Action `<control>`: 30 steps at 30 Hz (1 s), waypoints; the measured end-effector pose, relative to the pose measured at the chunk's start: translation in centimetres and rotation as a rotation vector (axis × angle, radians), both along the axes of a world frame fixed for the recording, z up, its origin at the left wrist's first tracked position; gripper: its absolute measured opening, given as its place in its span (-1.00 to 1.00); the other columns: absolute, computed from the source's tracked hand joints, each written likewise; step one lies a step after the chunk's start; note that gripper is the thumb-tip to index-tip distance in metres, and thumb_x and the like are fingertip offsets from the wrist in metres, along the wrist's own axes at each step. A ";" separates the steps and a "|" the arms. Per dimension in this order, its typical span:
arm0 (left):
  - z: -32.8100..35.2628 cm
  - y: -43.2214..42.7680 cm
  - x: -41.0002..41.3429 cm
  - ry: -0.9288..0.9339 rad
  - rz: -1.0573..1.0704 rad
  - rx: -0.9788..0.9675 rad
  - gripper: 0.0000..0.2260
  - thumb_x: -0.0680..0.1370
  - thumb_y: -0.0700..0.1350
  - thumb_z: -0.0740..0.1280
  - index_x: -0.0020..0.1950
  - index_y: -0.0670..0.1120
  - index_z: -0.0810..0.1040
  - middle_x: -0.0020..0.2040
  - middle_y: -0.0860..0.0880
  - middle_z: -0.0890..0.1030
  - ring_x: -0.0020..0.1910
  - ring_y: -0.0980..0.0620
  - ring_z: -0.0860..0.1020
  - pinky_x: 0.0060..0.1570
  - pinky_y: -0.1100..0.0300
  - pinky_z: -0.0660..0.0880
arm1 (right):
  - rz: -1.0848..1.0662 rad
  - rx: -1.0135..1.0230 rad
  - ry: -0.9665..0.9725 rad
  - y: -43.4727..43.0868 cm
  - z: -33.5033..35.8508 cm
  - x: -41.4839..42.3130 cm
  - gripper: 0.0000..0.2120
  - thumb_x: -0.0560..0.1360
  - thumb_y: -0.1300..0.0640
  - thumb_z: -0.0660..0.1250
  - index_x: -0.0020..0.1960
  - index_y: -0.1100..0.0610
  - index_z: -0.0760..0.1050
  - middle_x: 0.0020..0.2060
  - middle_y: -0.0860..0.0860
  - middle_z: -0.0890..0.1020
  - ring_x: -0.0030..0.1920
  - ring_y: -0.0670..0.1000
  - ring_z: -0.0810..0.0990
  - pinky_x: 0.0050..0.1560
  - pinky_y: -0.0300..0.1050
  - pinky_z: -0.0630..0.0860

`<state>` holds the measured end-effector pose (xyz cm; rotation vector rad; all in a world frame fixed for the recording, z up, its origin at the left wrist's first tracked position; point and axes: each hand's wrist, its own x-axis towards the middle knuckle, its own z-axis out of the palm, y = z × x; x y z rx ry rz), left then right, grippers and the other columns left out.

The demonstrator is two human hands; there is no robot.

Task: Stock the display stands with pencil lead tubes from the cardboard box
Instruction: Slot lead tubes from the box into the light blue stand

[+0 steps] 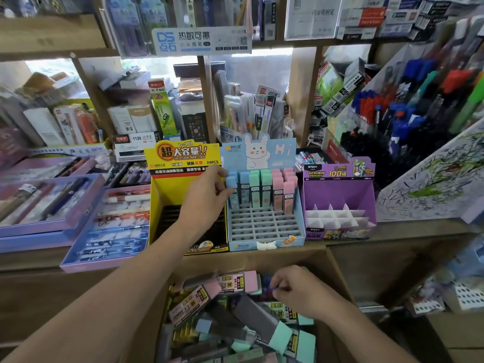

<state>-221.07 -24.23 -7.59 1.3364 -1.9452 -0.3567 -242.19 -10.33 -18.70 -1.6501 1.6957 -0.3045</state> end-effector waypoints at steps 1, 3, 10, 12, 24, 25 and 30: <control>0.1 0.5 0.2 0.021 0.000 0.009 -0.72 0.56 -0.13 0.49 0.18 0.00 0.48 -0.23 0.07 0.56 -0.26 0.13 0.51 -0.30 0.19 0.46 | 0.000 -0.008 0.001 0.1 0.0 0.0 -0.85 0.61 0.06 0.36 0.16 -0.03 0.63 -0.06 -0.12 0.68 -0.06 -0.14 0.65 -0.07 -0.23 0.61; 0.0 1.9 1.1 0.057 0.005 0.013 -0.75 0.57 -0.15 0.47 0.16 0.03 0.46 -0.20 0.08 0.55 -0.24 0.16 0.51 -0.29 0.29 0.43 | 0.001 -0.032 -0.002 0.2 0.0 0.1 -0.84 0.61 0.07 0.36 0.17 -0.02 0.63 -0.07 -0.11 0.69 -0.07 -0.14 0.66 -0.03 -0.20 0.64; -1.9 10.9 5.2 0.061 -0.012 0.119 -0.87 0.58 -0.19 0.43 0.03 0.03 0.56 -0.15 0.14 0.55 -0.15 0.17 0.51 -0.22 0.39 0.44 | 0.050 -0.084 -0.094 0.5 0.5 0.9 -0.89 0.59 0.11 0.41 0.05 -0.08 0.65 -0.08 -0.15 0.69 -0.03 -0.21 0.66 0.05 -0.19 0.63; -3.0 13.1 6.1 0.014 -0.042 0.246 -0.87 0.57 -0.18 0.45 -0.02 0.05 0.58 -0.16 0.14 0.58 -0.12 0.17 0.53 -0.21 0.41 0.44 | 0.092 -0.088 -0.118 0.8 0.8 1.4 -0.86 0.58 0.14 0.42 0.04 -0.10 0.64 -0.10 -0.13 0.69 -0.06 -0.23 0.65 -0.04 -0.29 0.59; -9.3 17.6 9.9 -0.374 -0.211 0.837 -0.73 0.26 0.30 0.39 -0.09 0.32 0.50 -0.04 0.21 0.59 -0.03 0.23 0.55 0.11 0.15 0.58 | 0.529 -0.055 0.158 4.8 2.8 6.3 -0.65 0.56 -0.03 0.44 0.31 -0.02 0.53 0.09 -0.14 0.51 0.10 -0.12 0.49 0.11 -0.17 0.48; -9.5 17.6 10.0 -0.374 -0.213 0.853 -0.73 0.25 0.30 0.40 -0.10 0.33 0.50 -0.05 0.21 0.59 -0.05 0.23 0.55 0.08 0.15 0.58 | 0.540 -0.076 0.180 5.0 2.4 6.5 -0.61 0.55 -0.06 0.45 0.33 -0.01 0.52 0.11 -0.12 0.47 0.14 -0.10 0.44 0.16 -0.14 0.45; -9.8 17.6 10.1 -0.381 -0.191 0.939 -0.75 0.26 0.17 0.47 -0.12 0.32 0.50 -0.03 0.20 0.54 -0.03 0.19 0.54 0.08 0.15 0.58 | 0.539 -0.108 0.179 5.6 1.2 6.6 -0.39 0.47 -0.18 0.48 0.43 -0.02 0.40 0.21 -0.13 0.37 0.23 -0.10 0.28 0.27 -0.09 0.38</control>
